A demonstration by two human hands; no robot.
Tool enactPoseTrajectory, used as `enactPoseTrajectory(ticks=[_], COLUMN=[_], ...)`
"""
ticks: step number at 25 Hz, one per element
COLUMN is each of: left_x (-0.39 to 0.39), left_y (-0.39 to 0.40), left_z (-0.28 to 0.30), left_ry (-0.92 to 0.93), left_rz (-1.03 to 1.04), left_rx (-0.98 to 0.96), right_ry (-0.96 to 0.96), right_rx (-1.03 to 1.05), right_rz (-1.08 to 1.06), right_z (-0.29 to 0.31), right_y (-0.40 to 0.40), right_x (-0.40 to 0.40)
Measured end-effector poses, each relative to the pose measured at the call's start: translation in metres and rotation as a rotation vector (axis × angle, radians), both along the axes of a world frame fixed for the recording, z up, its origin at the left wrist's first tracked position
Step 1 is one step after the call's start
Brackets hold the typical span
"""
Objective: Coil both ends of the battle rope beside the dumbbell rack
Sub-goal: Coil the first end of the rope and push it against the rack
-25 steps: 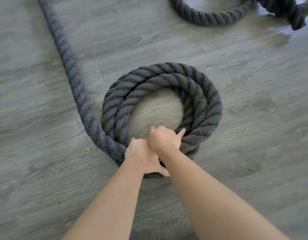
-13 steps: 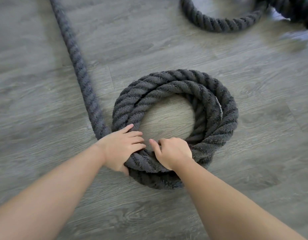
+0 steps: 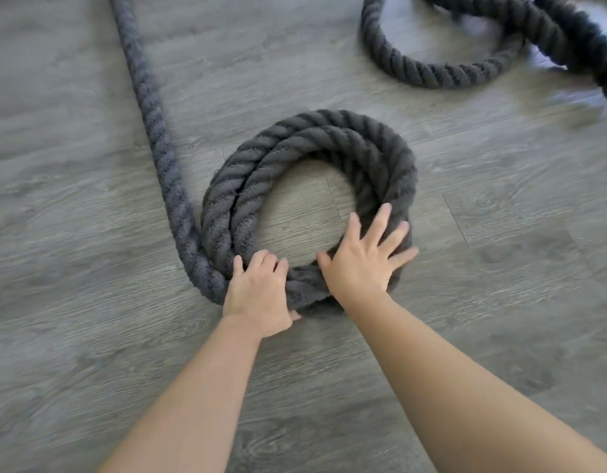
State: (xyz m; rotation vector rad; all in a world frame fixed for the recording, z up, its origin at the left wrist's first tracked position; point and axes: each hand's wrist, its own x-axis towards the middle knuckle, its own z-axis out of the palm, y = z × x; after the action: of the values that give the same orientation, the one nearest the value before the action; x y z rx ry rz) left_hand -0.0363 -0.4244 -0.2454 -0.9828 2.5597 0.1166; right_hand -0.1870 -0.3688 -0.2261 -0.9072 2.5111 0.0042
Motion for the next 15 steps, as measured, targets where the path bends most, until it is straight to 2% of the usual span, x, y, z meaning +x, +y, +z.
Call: enactPoseTrajectory(ticks=[2, 4, 7, 11, 13, 15], left_x=[-0.022, -0.033, -0.031, 0.030, 0.072, 0.090], left_y=[-0.002, -0.003, -0.008, -0.053, -0.092, -0.125], left_z=[-0.001, -0.005, -0.008, 0.001, 0.004, 0.009], left_ry=[0.022, 0.047, 0.059, 0.167, 0.108, -0.045], left_rz=[0.127, 0.186, 0.085, -0.397, -0.461, -0.463], left_rx=[-0.021, -0.050, -0.053, -0.050, -0.156, -0.204], right_ry=[-0.271, -0.467, -0.425, -0.349, -0.339, -0.331], right_rx=[-0.011, -0.047, -0.044, 0.027, 0.056, 0.061], right_rz=[-0.354, -0.564, -0.616, -0.575, -0.532, -0.497], right_z=[0.010, 0.008, -0.007, -0.017, -0.017, -0.017], right_y=[-0.022, -0.045, -0.064, -0.068, -0.070, -0.073], right_x=[-0.002, -0.005, -0.005, -0.007, -0.011, -0.015])
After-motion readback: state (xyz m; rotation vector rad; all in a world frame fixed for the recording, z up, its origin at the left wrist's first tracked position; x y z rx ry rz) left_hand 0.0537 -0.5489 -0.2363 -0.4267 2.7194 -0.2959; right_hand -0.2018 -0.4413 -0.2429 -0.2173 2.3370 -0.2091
